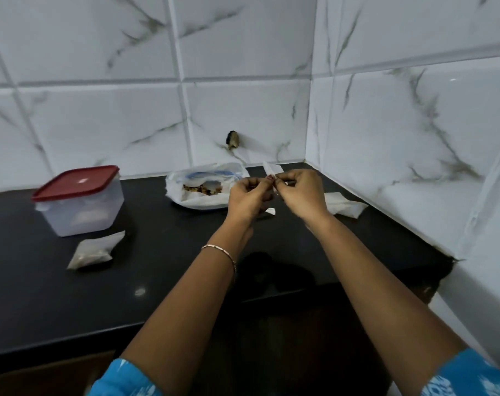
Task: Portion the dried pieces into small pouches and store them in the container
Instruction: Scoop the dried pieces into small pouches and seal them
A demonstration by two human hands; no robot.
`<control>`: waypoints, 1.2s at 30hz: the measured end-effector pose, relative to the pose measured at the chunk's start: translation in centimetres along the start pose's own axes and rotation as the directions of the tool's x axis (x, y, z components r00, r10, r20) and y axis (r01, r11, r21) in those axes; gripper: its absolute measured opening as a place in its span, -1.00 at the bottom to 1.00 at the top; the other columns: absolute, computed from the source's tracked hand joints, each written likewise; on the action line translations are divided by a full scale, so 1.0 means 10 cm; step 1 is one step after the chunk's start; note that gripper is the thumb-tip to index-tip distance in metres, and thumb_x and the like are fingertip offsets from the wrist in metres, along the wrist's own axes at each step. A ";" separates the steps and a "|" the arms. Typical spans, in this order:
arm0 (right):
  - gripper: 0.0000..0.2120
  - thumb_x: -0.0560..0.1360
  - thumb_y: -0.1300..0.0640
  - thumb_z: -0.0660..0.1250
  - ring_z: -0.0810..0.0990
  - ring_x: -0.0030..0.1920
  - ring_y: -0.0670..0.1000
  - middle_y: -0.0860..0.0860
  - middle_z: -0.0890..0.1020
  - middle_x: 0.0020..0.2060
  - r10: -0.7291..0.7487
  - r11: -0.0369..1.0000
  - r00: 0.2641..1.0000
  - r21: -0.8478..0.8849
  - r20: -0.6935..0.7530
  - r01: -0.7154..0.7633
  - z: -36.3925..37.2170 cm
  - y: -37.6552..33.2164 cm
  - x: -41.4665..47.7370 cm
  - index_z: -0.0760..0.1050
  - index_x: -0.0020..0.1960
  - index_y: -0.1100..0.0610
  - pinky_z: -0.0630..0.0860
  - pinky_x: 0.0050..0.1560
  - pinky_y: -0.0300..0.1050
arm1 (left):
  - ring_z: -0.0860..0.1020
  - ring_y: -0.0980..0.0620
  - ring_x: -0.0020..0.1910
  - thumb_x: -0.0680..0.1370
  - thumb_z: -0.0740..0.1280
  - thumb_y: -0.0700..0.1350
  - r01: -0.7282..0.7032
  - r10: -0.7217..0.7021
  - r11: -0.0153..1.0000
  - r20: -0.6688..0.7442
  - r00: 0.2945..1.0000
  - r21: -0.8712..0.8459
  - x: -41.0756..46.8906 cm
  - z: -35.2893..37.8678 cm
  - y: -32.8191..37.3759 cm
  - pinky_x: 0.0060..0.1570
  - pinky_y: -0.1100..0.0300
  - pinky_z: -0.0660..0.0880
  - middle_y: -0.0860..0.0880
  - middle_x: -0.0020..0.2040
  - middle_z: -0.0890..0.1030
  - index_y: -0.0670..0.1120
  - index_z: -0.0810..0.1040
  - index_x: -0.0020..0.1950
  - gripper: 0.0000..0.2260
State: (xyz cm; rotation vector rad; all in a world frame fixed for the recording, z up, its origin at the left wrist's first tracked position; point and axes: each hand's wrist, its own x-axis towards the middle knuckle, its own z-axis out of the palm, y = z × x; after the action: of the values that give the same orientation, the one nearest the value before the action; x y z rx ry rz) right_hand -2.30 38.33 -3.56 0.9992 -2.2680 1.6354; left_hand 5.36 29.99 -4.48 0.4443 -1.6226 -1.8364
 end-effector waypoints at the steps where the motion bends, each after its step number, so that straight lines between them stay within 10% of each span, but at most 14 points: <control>1: -0.86 0.50 0.12 0.37 0.67 -0.10 -0.05 -0.03 0.72 -0.16 0.004 1.000 0.999 0.019 0.040 -0.005 0.07 -0.05 -0.03 0.70 -0.03 0.07 0.59 0.04 -0.05 | 0.46 0.01 -0.36 0.55 0.39 -0.07 -0.003 0.003 1.000 -0.003 1.000 0.021 -0.04 -0.12 0.04 -0.40 0.21 0.43 -0.16 -0.22 0.54 -0.13 0.53 -0.07 -0.86; 17: -0.88 0.45 0.19 0.43 0.69 -0.21 0.03 0.03 0.70 -0.31 0.014 0.997 0.973 0.074 0.232 -0.032 0.74 -0.66 -0.45 0.67 -0.25 0.06 0.64 -0.04 0.03 | 0.50 0.10 -0.28 0.59 0.29 -0.13 -0.007 0.050 0.959 -0.142 0.989 0.285 -0.43 -1.11 0.29 -0.24 0.19 0.45 -0.02 -0.20 0.58 -0.10 0.47 -0.09 -0.92; 25: -0.89 0.35 0.17 0.40 0.62 -0.25 -0.02 0.01 0.66 -0.37 -0.120 0.957 0.978 -0.241 0.172 0.160 0.69 -0.80 -0.55 0.64 -0.30 0.19 0.53 -0.20 -0.15 | 0.61 -0.13 -0.12 0.50 0.25 -0.07 -0.029 0.237 0.749 -0.227 0.945 0.661 -0.55 -1.20 0.30 -0.05 -0.09 0.56 -0.11 -0.15 0.63 0.00 0.37 -0.26 -0.85; 36: -0.87 0.39 0.24 0.41 0.52 -0.21 -0.09 -0.06 0.60 -0.22 -0.165 0.978 0.963 -0.089 0.214 0.187 0.75 -0.84 -0.56 0.48 -0.12 0.12 0.31 -0.33 -0.43 | 0.63 -0.01 -0.18 0.51 0.27 -0.12 -0.101 0.176 0.687 -0.030 0.984 0.719 -0.67 -1.43 0.44 -0.02 0.03 0.57 -0.01 -0.22 0.65 -0.13 0.51 -0.10 -0.91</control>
State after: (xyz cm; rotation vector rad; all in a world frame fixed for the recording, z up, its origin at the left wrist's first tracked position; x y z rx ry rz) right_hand 8.81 32.54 -2.73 1.3547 -2.2866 1.3782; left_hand 20.38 23.44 -3.85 0.7035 -2.2046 -0.9742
